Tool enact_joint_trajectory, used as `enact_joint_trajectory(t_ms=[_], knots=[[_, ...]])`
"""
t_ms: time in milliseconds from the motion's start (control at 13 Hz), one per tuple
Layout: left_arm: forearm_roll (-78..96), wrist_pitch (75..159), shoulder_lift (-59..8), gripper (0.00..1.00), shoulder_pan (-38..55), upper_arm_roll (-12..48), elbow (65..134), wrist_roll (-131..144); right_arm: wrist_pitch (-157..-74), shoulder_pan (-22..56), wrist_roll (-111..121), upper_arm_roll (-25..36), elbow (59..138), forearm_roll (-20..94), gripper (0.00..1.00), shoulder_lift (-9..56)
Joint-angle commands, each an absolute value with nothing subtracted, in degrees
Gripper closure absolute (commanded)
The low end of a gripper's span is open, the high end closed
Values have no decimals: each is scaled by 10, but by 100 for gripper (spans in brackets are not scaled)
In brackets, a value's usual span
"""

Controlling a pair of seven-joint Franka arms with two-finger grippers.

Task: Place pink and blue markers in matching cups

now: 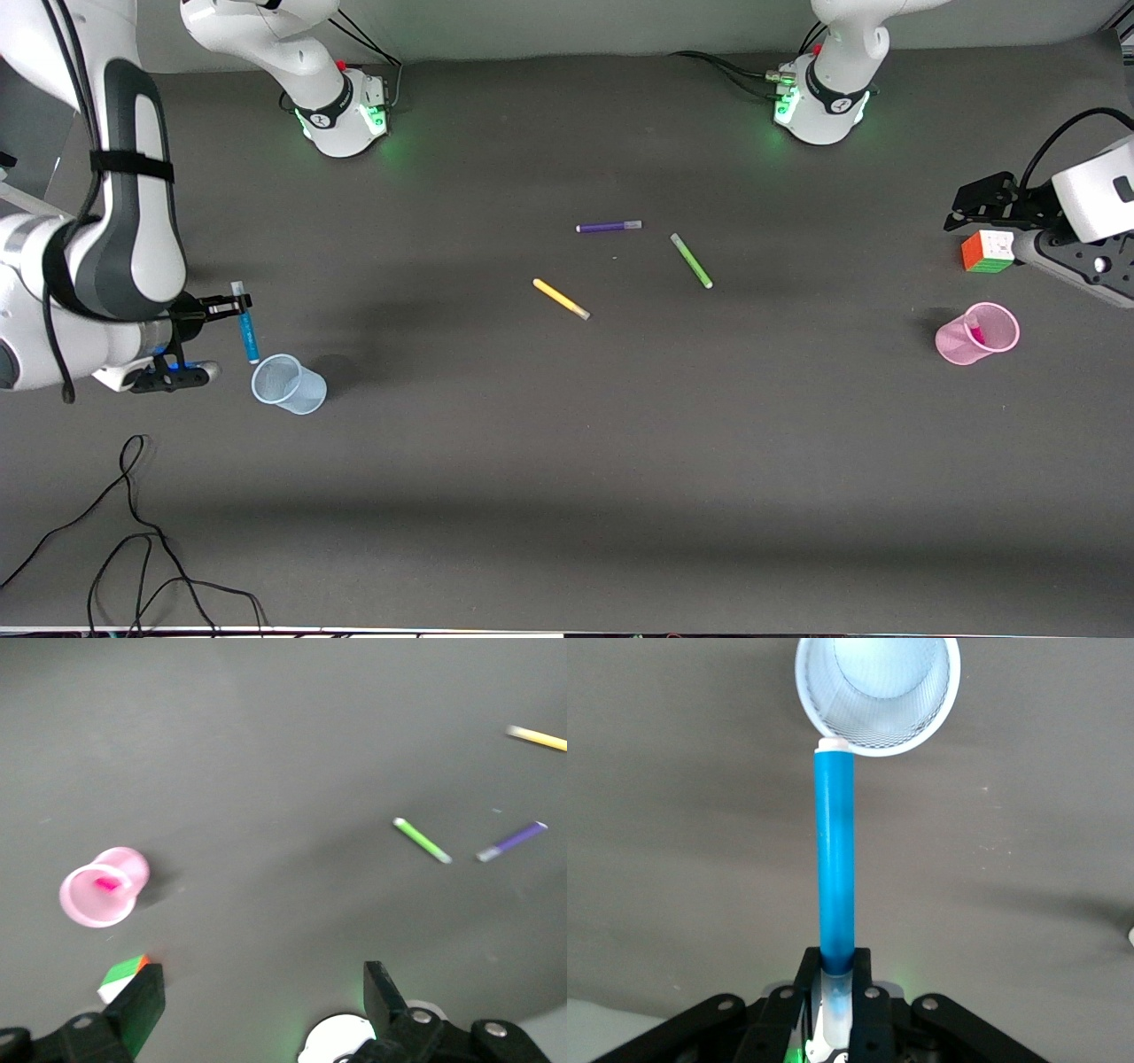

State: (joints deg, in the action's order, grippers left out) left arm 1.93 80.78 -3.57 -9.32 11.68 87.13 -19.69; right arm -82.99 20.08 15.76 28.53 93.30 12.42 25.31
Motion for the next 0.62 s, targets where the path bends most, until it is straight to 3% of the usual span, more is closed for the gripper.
enact_joint_trajectory(t_ms=[0, 538], knots=[[-36, 778, -74, 0, -34, 108, 806, -115, -818, 176, 195, 287, 886, 155, 86, 313], [-46, 737, -78, 0, -2, 105, 801, -45, -820, 154, 228, 283, 842, 186, 86, 393]])
